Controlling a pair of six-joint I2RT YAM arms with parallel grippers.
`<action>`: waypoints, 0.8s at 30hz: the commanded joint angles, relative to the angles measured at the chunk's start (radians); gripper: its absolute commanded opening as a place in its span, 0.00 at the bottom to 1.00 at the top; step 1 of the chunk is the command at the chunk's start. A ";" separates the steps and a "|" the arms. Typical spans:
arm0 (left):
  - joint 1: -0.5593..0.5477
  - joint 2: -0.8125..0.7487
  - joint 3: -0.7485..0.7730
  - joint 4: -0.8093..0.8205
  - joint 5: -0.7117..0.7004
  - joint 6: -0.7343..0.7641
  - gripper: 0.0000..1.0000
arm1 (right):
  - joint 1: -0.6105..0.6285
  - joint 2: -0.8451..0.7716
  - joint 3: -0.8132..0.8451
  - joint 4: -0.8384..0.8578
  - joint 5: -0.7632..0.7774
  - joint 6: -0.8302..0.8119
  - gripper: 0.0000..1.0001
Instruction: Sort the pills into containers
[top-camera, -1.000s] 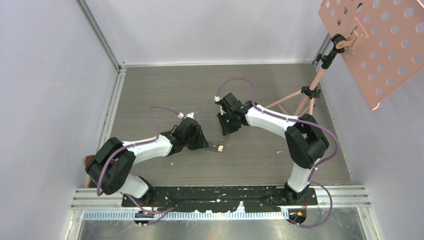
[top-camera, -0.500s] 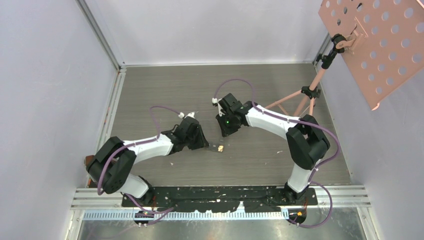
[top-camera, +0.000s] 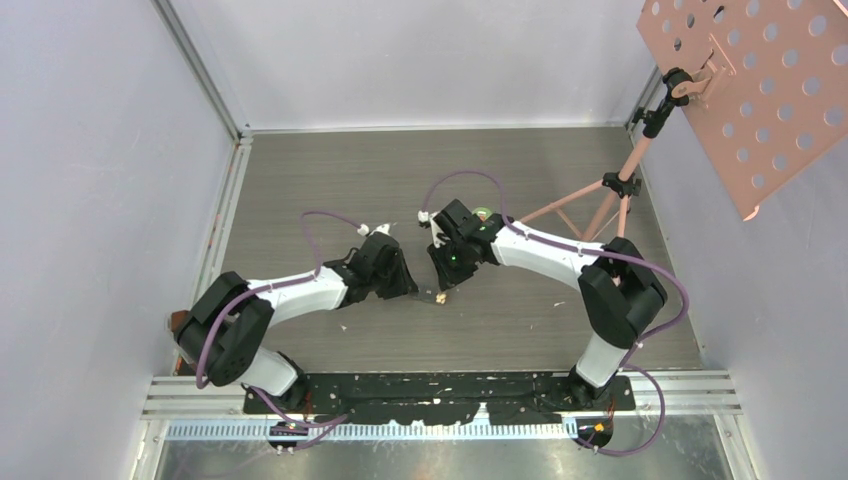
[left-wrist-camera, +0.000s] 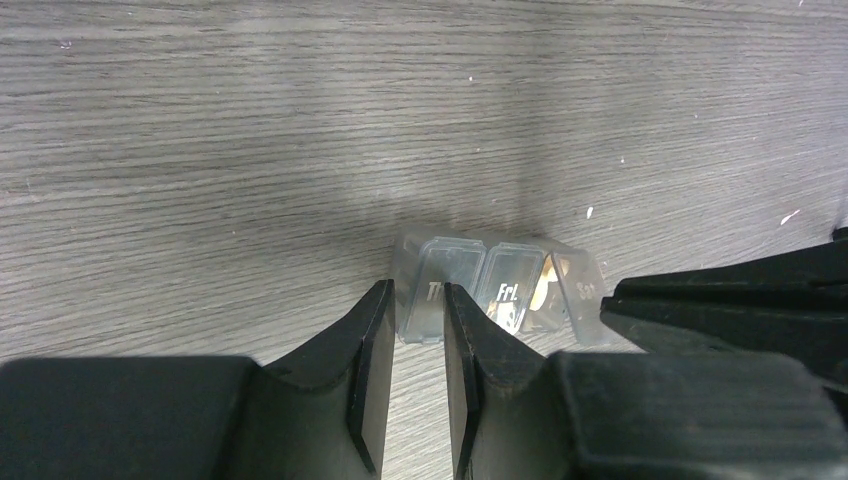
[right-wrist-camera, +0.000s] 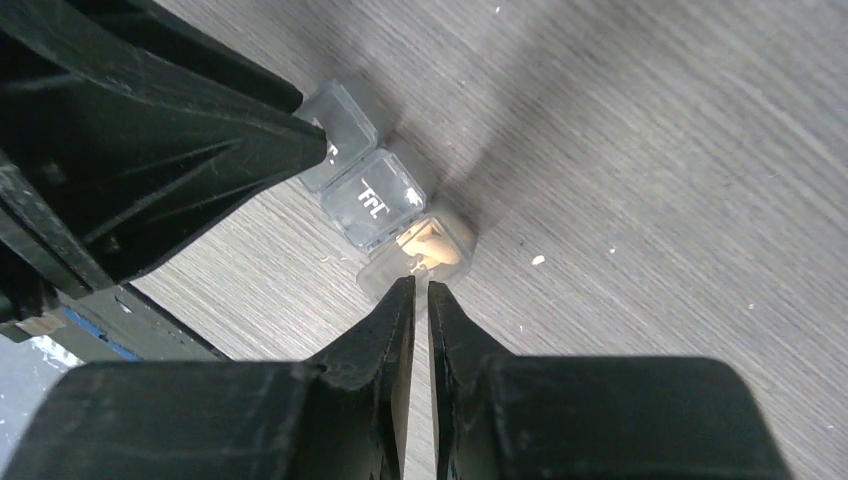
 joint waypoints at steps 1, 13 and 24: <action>0.002 0.057 -0.028 -0.117 -0.105 0.022 0.25 | 0.016 -0.059 -0.022 -0.005 -0.026 0.023 0.17; 0.002 0.054 -0.033 -0.117 -0.106 0.020 0.25 | 0.054 -0.042 -0.028 0.004 -0.020 0.030 0.17; 0.002 0.054 -0.032 -0.112 -0.101 0.021 0.25 | 0.076 0.007 -0.027 0.010 0.029 0.045 0.18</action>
